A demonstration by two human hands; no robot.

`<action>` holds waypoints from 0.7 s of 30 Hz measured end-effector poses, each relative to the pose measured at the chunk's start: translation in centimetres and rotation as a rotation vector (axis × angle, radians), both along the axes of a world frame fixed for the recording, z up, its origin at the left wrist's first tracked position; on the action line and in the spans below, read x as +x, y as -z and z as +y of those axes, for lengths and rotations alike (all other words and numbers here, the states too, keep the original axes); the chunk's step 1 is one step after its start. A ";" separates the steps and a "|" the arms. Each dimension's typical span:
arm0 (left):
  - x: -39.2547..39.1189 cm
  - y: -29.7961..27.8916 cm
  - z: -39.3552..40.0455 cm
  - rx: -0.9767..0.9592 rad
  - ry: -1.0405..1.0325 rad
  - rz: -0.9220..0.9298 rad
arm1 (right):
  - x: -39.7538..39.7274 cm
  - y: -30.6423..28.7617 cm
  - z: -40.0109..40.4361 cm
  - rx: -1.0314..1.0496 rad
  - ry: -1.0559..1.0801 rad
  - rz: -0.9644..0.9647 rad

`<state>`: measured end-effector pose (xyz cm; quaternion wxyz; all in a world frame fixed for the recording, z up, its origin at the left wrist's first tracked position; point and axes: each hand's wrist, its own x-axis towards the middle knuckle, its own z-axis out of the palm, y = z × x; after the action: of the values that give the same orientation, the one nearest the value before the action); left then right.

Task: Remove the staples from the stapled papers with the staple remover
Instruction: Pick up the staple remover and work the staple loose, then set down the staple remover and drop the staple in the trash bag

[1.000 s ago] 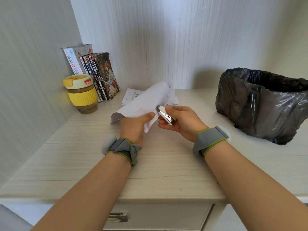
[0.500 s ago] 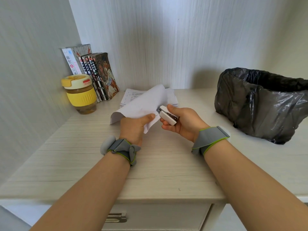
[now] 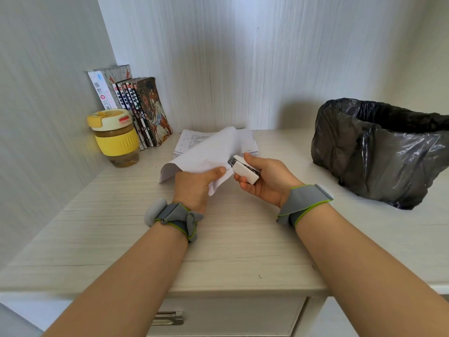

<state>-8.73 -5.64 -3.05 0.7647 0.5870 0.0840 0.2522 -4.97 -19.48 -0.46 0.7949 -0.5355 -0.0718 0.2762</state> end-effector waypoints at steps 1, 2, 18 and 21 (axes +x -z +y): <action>0.0 0.0 0.0 0.004 -0.001 0.000 | 0.0 0.0 0.0 0.000 -0.001 0.001; 0.0 0.0 -0.1 0.003 0.001 0.000 | 0.0 0.0 0.0 -0.007 -0.002 -0.006; 0.6 0.5 0.7 -0.076 -0.107 0.049 | 0.4 -0.3 -0.2 -0.436 0.128 -0.460; 0.5 0.5 0.8 -0.081 -0.137 0.057 | 0.1 -0.1 -0.1 -0.741 0.048 -0.648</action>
<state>-8.19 -4.83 -3.53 0.7660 0.5554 0.1560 0.2836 -4.84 -19.57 -0.37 0.4939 -0.8420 -0.1998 0.0843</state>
